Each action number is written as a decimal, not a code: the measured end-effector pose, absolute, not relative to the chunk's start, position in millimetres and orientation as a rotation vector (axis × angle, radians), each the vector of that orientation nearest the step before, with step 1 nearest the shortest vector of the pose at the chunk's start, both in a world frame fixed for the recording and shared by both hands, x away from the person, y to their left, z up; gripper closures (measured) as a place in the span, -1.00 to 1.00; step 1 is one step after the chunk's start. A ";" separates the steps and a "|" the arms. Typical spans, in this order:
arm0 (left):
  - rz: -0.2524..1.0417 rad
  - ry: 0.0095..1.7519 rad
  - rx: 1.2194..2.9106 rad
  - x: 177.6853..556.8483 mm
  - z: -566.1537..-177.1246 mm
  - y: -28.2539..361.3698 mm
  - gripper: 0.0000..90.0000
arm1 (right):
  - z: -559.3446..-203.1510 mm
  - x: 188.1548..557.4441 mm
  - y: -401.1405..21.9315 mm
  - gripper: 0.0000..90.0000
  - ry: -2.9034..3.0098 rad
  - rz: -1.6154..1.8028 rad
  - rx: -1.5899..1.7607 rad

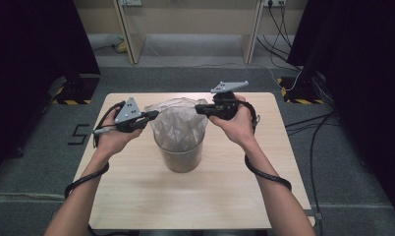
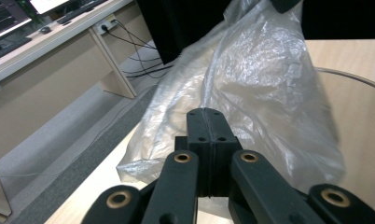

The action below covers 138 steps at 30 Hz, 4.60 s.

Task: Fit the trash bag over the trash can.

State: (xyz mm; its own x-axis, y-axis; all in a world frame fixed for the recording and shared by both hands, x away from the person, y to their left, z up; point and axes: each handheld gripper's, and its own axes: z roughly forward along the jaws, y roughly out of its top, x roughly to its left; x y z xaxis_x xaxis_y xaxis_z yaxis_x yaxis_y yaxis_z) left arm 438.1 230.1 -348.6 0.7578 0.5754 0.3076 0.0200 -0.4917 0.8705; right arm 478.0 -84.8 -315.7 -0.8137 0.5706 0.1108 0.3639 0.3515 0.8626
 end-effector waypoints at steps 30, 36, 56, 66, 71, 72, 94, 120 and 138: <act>0.538 0.304 2.113 350.7 -400.5 211.2 1.00 | -370.0 420.9 -111.1 1.00 2.643 1.402 0.885; 0.523 0.314 2.141 352.0 -411.4 206.2 1.00 | -381.9 420.1 -108.1 0.97 2.663 1.314 0.900; 0.534 0.291 2.179 351.4 -417.0 195.8 1.00 | -346.6 388.5 -117.6 0.03 2.364 1.273 0.848; 0.536 0.271 2.207 350.5 -419.9 191.8 1.00 | -350.7 401.4 -106.6 0.39 2.355 1.310 0.927; 0.532 0.273 2.222 351.5 -423.5 190.9 1.00 | -362.5 415.7 -107.8 0.71 2.357 1.234 1.004; 0.530 0.277 2.221 351.9 -424.7 190.8 1.00 | -364.5 417.7 -107.9 0.71 2.355 1.217 1.013; 0.561 0.394 2.048 322.9 -413.5 217.8 0.75 | -380.1 439.4 -97.5 0.59 2.284 1.116 1.064; 0.579 0.845 1.776 373.8 -413.0 235.3 0.99 | -380.6 449.4 -92.9 0.47 2.227 1.132 1.110; 0.654 0.842 1.789 381.7 -408.1 233.6 0.99 | -360.5 423.7 -100.1 0.26 2.268 1.123 0.988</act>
